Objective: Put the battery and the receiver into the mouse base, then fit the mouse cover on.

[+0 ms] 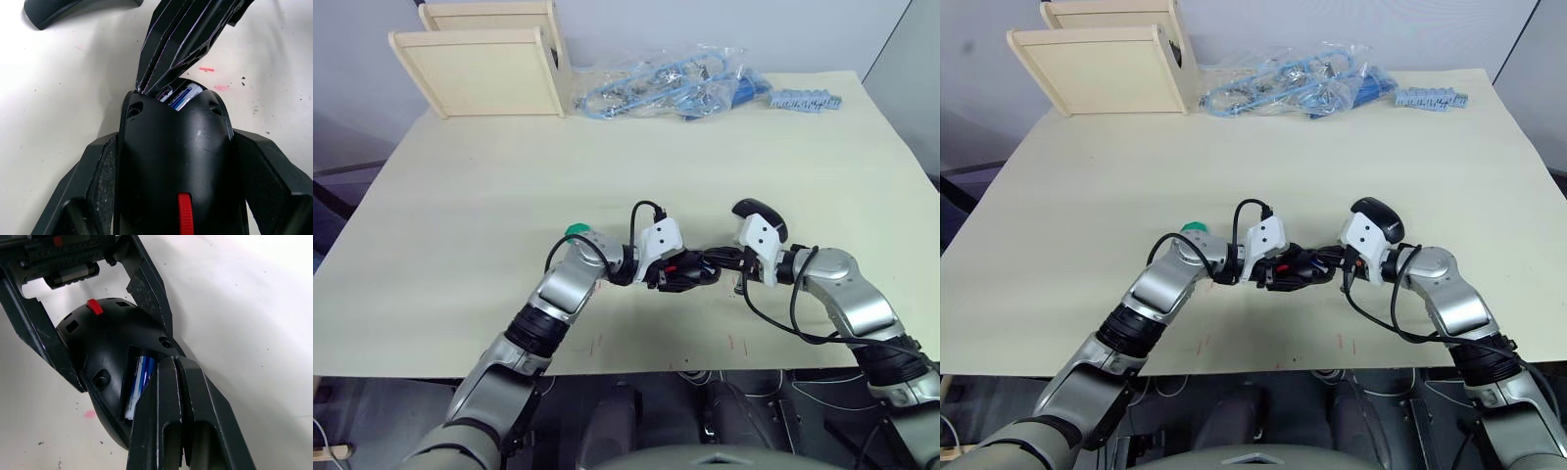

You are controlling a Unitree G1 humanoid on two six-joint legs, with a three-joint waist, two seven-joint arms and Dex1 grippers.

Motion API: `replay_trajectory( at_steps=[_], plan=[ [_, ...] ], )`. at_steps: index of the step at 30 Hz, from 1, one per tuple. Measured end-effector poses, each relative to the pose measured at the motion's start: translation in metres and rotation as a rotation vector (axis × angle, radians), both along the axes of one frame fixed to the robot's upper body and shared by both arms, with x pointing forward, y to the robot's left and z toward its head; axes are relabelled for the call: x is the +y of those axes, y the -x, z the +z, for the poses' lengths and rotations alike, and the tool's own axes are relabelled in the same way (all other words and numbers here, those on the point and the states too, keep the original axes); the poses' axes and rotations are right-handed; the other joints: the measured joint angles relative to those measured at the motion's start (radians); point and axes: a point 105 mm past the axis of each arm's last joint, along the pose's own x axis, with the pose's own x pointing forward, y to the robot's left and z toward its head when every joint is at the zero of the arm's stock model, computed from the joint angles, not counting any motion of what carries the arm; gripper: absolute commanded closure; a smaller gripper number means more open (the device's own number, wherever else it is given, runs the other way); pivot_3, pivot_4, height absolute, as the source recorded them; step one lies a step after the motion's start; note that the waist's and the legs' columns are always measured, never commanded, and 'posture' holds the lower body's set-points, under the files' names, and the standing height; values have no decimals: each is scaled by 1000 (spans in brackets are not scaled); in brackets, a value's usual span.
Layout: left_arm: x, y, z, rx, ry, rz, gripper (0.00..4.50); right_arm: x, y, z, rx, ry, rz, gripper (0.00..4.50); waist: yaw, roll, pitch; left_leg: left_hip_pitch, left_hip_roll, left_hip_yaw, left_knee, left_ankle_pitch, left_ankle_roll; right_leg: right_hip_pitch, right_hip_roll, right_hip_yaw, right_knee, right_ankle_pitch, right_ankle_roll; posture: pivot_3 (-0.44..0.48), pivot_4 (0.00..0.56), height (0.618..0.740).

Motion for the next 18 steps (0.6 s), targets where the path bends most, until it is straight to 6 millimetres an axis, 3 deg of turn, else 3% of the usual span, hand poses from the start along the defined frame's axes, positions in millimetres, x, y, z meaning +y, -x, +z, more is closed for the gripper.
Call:
replay_trajectory(
  at_steps=[5,8,10,14,18],
  plan=[
    [0,0,0,0,-2,0,1592,0,-2,1,-25,-28,-13,4458,0,0,0,1,0,0,-1,0,0,1,0,0,0,0,0,0,150,740],
    [-1,0,0,-2,-1,-1,1592,-6,-2,2,31,-207,-82,4458,0,0,0,1,0,0,-1,0,0,1,0,0,0,0,0,0,150,740],
    [-1,0,0,-3,0,-1,1592,-8,-2,3,40,-225,-89,4458,0,1,0,0,0,1,-1,0,0,0,0,1,0,0,0,0,150,740],
    [-1,0,0,-3,2,-3,1592,-28,1,19,33,-303,-125,4458,1,1,1,-1,0,1,-1,0,0,-1,0,1,-1,0,0,0,150,740],
    [-1,0,0,-5,1,-3,1592,-35,9,32,21,-323,-114,4458,1,1,1,0,0,1,-1,0,0,-1,0,1,-1,0,0,0,150,740]
  ],
)
